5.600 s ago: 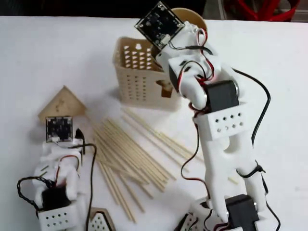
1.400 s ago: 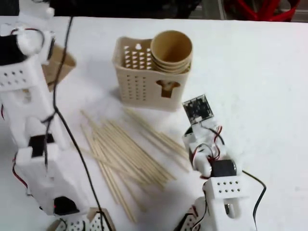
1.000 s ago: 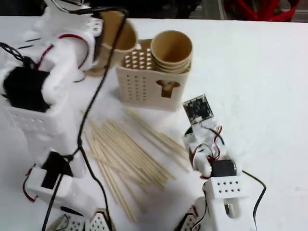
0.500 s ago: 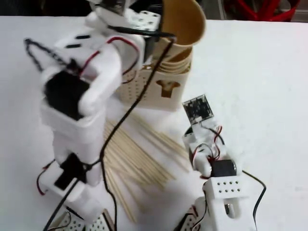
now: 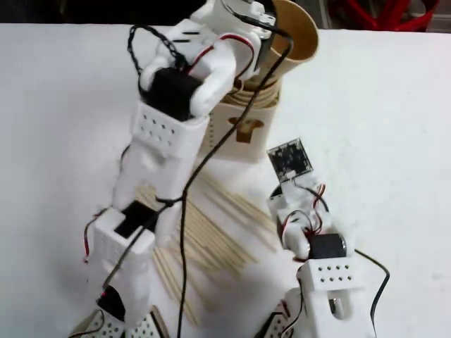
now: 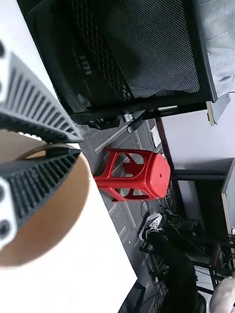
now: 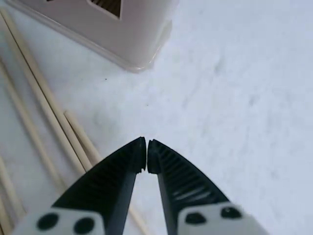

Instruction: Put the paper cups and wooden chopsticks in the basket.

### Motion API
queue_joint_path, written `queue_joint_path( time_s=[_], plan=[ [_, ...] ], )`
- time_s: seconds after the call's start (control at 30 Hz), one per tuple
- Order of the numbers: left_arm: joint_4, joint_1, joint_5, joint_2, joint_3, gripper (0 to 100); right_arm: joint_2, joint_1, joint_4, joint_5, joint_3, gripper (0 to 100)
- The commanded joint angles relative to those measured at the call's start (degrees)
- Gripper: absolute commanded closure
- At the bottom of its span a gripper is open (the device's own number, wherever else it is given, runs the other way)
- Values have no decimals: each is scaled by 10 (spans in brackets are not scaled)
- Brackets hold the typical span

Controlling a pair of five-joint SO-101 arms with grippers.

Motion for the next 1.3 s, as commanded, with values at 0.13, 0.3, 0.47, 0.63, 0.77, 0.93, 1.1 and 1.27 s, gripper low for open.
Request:
queue_joint_path(
  time_s=[0.13, 0.3, 0.47, 0.63, 0.77, 0.93, 1.1, 1.27],
  plan=[
    [21, -9, 5, 14, -12, 886, -13, 5, -10, -4, -4, 978],
    [95, -10, 8, -15, -12, 740, -13, 4, -11, -4, -4, 978],
    [127, -37, 6, -49, -12, 740, -13, 3, -11, -4, -4, 978],
    [136, -67, 6, -67, -8, 814, -13, 4, -11, -4, -4, 978],
    [157, -86, 5, -62, -6, 862, -13, 4, -11, -4, -4, 978],
    [186, -85, 5, -24, -6, 865, -13, 4, -11, -4, -4, 978],
    [214, -85, 5, 35, -6, 866, -13, 6, -11, -4, -4, 978],
    [231, -87, 4, 100, -9, 866, -13, 6, -11, -3, -4, 978]
  ],
)
